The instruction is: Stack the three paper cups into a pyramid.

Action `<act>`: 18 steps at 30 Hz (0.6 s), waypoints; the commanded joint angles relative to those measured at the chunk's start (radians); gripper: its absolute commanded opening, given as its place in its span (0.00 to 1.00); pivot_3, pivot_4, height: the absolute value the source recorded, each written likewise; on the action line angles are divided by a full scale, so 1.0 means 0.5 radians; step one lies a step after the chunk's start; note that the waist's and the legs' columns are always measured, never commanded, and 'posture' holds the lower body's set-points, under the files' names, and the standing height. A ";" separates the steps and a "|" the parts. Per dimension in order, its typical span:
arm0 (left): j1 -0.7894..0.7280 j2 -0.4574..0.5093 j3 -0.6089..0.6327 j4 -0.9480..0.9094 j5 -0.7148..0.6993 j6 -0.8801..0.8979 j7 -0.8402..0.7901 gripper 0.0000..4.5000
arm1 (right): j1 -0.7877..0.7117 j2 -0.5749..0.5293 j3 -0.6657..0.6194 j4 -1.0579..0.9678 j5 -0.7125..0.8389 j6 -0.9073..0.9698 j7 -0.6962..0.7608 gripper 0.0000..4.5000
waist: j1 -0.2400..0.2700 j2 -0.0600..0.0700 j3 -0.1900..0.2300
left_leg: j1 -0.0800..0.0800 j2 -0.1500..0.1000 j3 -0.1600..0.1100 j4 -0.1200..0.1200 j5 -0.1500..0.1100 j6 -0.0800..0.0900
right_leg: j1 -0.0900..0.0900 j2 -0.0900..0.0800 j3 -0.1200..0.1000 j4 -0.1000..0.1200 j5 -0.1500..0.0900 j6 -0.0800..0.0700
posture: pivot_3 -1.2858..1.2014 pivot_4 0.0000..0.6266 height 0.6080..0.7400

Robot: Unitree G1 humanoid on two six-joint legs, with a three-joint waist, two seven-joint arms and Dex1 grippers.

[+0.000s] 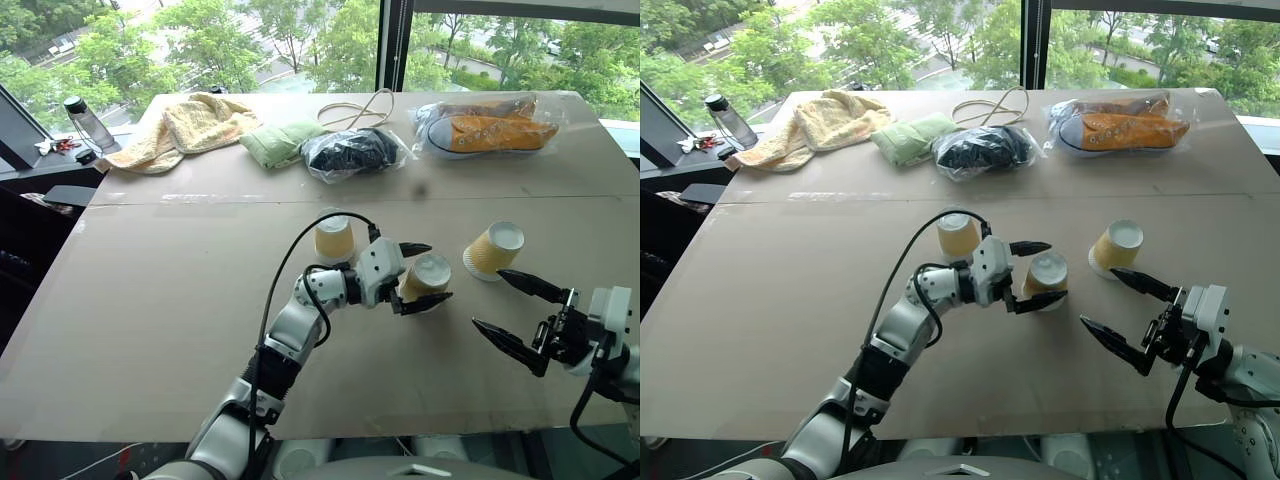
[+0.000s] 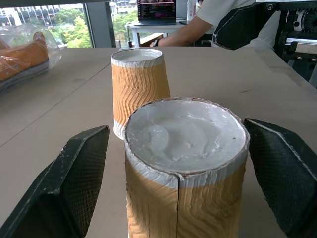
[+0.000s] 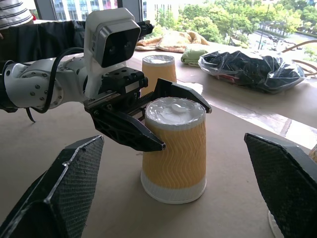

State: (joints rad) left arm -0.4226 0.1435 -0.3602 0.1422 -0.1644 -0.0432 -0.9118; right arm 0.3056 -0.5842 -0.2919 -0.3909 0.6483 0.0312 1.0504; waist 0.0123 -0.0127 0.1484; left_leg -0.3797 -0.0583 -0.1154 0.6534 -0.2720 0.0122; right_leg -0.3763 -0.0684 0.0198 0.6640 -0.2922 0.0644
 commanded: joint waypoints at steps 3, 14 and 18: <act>0.058 0.095 0.099 -0.407 -0.155 0.107 -0.022 0.99 | -0.022 -0.012 -0.048 -0.033 0.044 -0.021 0.018 1.00 | -0.002 0.000 0.000 | 0.000 0.001 0.000 0.000 0.000 0.000 | 0.000 -0.001 0.001 0.000 0.000 0.000 | 0.52 0.24 1.00; 0.195 0.230 0.644 -1.054 -0.459 0.454 0.461 0.99 | -0.143 -0.023 -0.002 -0.030 0.068 0.028 0.030 1.00 | -0.002 0.000 0.000 | 0.000 0.004 0.000 0.001 0.000 -0.001 | 0.000 -0.004 0.005 0.000 0.000 0.000 | 0.52 0.24 1.00; 0.317 0.299 0.811 -1.045 -0.261 0.534 0.777 0.99 | -0.254 -0.004 0.010 -0.028 0.099 0.057 -0.003 1.00 | -0.003 0.001 -0.001 | 0.002 0.005 0.000 0.001 0.000 -0.001 | 0.000 -0.001 0.003 0.001 0.000 0.000 | 0.52 0.24 1.00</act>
State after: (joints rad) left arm -0.2863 0.2870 0.0198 -0.3554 -0.3300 0.2130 -0.5800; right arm 0.1938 -0.5847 -0.2805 -0.3891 0.6746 0.0602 1.0567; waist 0.0108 -0.0122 0.1481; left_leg -0.3789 -0.0559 -0.1151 0.6537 -0.2718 0.0118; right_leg -0.3762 -0.0681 0.0211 0.6644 -0.2921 0.0642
